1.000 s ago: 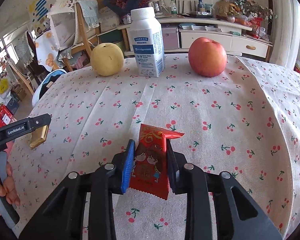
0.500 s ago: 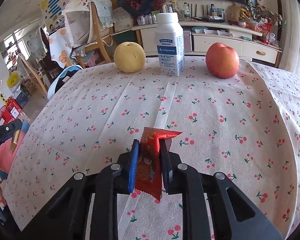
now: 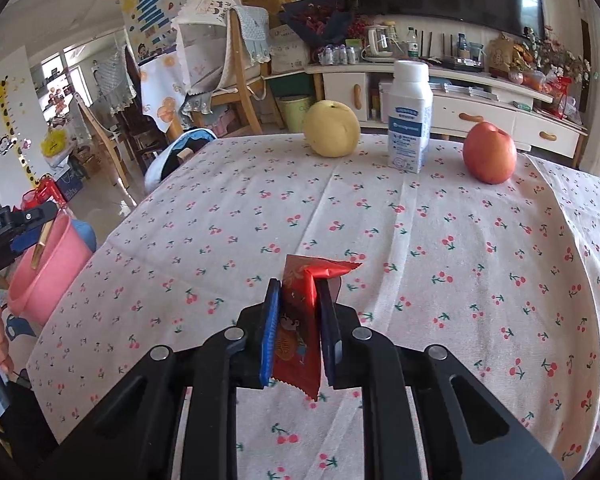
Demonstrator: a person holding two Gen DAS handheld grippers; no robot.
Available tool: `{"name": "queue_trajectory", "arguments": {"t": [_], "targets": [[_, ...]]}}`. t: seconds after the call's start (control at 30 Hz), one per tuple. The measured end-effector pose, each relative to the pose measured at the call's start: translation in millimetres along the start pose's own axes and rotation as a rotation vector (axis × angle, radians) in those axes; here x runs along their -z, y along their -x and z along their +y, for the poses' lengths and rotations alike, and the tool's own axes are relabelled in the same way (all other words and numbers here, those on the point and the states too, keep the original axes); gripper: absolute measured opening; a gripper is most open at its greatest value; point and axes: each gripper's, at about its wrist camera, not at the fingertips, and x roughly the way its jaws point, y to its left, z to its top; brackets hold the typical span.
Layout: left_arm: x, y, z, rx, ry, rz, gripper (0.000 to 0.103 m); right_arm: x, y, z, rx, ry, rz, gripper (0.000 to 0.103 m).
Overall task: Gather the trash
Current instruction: 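Carry the yellow cake and red packet over the pink bucket and open both grippers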
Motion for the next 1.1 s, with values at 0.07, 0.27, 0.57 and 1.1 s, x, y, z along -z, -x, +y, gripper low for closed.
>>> {"name": "queue_trajectory", "arguments": {"t": [0.07,0.27,0.57,1.1], "targets": [[-4.5,1.0,14.6,-0.009,0.032,-0.008,0.064,-0.9,1.3,16.2,-0.025,0.016,-0.004,0.02],[-18.1,5.3,59.1,-0.059,0.114,-0.043,0.064,-5.2,0.4,77.6,-0.108,0.078,-0.003,0.02],[-36.5,18.6,126.2,-0.166,0.199,-0.09,0.064,-32.4,-8.7,171.1,-0.274,0.103,-0.014,0.02],[-46.5,19.1,208.2,-0.219,0.361,-0.058,0.064,-68.5,-59.9,319.1,-0.481,0.194,0.026,0.02]]}}
